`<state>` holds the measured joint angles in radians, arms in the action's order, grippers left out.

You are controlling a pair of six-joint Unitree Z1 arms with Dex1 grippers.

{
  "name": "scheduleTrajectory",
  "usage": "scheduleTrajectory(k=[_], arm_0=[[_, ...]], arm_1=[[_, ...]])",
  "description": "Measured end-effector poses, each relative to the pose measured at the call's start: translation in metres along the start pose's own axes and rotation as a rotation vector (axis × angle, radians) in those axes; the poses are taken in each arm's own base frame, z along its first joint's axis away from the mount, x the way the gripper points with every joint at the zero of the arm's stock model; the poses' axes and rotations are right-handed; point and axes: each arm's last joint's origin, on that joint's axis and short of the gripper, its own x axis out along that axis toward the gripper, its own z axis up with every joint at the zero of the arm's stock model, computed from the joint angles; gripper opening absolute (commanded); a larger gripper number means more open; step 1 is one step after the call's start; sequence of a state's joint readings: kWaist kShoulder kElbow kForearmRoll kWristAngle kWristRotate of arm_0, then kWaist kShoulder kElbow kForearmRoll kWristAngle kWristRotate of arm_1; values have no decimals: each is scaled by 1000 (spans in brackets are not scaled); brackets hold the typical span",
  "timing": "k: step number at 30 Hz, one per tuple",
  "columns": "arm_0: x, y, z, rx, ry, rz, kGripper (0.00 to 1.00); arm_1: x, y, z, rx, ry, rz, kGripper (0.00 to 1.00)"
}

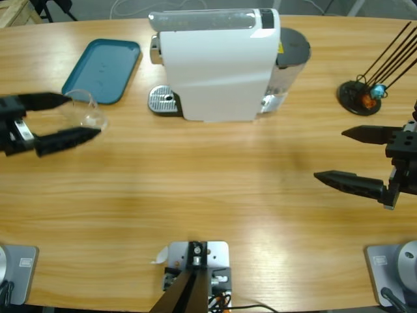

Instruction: Pour coffee

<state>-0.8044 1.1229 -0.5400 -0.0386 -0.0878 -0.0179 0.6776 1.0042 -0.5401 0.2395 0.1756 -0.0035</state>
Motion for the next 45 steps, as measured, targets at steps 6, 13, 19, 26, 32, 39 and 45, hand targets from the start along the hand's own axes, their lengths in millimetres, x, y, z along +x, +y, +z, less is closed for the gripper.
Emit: scheduleTrajectory(k=[6,13,19,26,32,39,45], arm_0=[[-18,2,88,-167,-102,-44,834],[21,57,117,-581,-49,-364,816],[44,84,122,-788,-42,-472,816],[70,95,124,-895,-20,-561,816],[87,99,109,-947,6,-588,816],[101,103,94,-958,-15,-601,816],[115,109,92,-949,-45,-615,816]], arm_1=[[1,0,0,1,4,0,1000],[1,0,0,0,3,0,1000],[1,0,0,0,3,0,1000],[1,0,0,0,3,0,1000],[1,0,0,0,3,0,1000],[1,0,0,0,3,0,1000],[1,0,0,0,3,0,1000]])
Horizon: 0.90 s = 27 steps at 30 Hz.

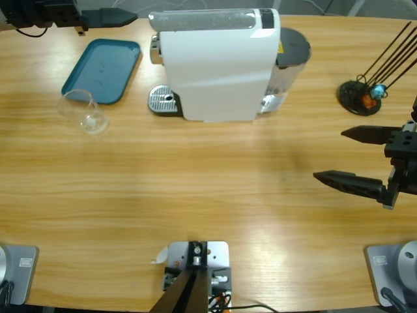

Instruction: Pour coffee

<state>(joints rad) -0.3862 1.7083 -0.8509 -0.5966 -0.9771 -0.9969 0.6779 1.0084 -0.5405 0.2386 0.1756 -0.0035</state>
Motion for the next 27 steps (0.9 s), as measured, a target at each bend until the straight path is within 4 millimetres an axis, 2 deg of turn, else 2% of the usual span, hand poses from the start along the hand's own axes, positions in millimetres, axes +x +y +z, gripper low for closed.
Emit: scheduleTrajectory(k=[16,27], arm_0=[[10,17,6,-24,1,0,816],[13,21,7,-25,2,-3,815]], arm_1=[[0,0,0,0,0,0,1000],[-1,0,0,-1,-4,0,1000]])
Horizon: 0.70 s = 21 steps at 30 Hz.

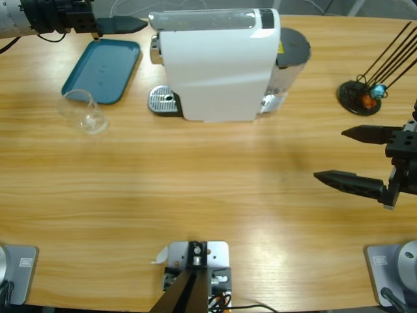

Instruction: Pour coffee

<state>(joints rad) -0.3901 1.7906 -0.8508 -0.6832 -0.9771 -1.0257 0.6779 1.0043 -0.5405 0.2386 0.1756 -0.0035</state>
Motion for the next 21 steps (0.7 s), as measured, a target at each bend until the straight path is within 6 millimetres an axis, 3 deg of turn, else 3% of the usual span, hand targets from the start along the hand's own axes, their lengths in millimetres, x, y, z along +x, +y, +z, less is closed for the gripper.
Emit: scheduleTrajectory(k=[9,10,12,15,21], arm_0=[[10,0,-3,-20,26,-9,808],[11,1,-3,-21,28,-10,727],[12,1,-3,-24,30,-10,393],[12,1,-3,-24,29,-10,8],[12,0,-2,-12,24,-19,0]], arm_1=[[0,0,0,0,0,0,1000],[0,0,0,0,0,0,1000],[0,0,0,0,0,0,1000],[0,0,0,0,0,0,1000],[0,0,0,0,0,0,1000]])
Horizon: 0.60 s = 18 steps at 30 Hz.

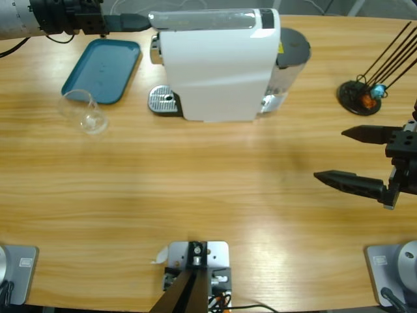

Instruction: Pour coffee

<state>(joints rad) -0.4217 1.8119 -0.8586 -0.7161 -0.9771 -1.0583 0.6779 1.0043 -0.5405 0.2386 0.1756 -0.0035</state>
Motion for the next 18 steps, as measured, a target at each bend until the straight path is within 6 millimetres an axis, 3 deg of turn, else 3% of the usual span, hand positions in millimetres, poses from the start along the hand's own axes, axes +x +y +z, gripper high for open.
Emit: scheduleTrajectory(k=[11,18], arm_0=[[3,12,1,-7,-1,5,0],[4,6,1,36,-7,-23,0]], arm_1=[[0,0,0,0,-2,0,1000],[-1,0,0,0,-3,0,1000]])
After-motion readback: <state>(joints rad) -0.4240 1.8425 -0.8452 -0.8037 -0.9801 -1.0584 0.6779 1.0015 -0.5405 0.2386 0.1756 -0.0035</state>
